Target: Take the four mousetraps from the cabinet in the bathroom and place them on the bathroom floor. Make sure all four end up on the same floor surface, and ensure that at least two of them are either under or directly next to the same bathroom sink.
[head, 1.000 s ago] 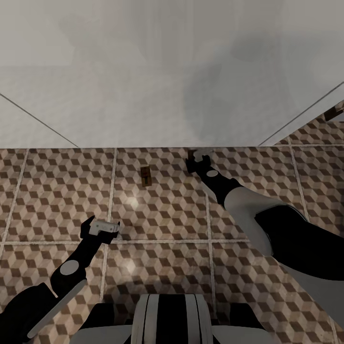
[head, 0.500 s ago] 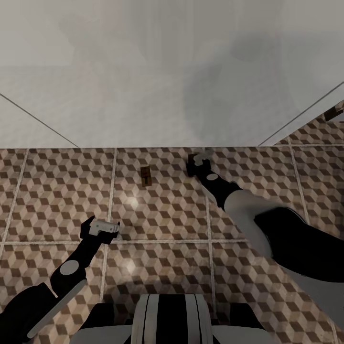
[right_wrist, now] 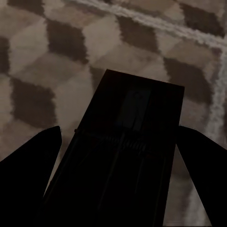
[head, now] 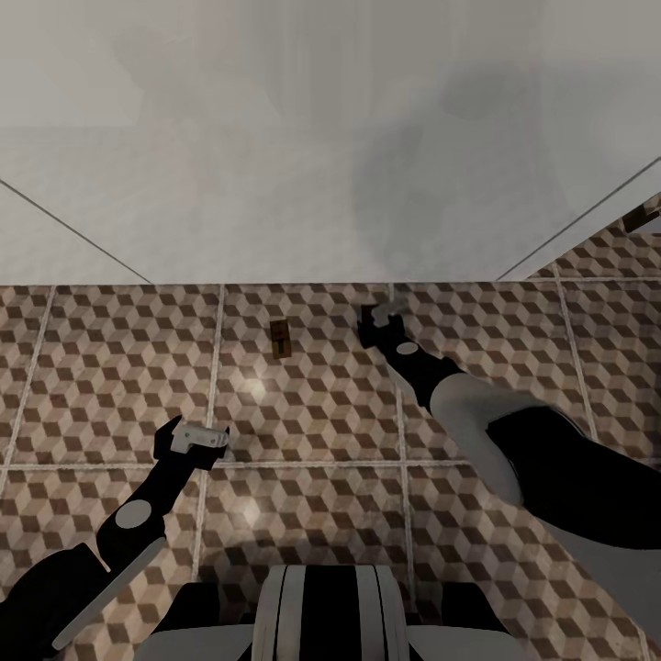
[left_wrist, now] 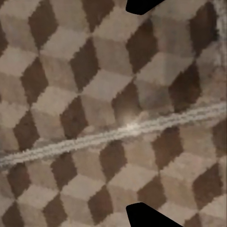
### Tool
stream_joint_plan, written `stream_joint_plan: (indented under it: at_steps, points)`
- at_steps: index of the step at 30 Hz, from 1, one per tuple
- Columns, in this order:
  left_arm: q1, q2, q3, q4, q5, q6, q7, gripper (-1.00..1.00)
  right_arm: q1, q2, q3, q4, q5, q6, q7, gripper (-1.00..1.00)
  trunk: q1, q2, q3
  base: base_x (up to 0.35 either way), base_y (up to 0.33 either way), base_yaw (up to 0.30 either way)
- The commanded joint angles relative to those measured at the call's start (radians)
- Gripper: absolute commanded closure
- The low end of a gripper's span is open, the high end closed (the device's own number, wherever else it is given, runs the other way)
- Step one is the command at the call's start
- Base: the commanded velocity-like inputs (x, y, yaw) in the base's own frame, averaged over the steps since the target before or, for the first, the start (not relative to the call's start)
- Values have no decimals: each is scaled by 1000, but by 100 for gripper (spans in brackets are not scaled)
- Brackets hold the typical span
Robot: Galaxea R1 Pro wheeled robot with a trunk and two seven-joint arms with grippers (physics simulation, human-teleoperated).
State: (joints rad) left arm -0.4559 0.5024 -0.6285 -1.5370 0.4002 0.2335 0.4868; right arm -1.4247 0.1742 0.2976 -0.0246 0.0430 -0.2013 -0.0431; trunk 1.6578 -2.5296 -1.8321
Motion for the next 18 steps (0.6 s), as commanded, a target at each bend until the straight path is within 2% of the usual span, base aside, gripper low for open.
stream_joint_plan:
  at_steps: [1,18]
  points:
    - [-1,1,-3,0,6,3,9,-100,1,0,3,2,5,-3,-4,100,0,0,-1,0,0,0]
    - [1,2,-3,21,6,3,9,-100,12,0,3,2,5,-6,-3,100,0,0,-1,0,0,0]
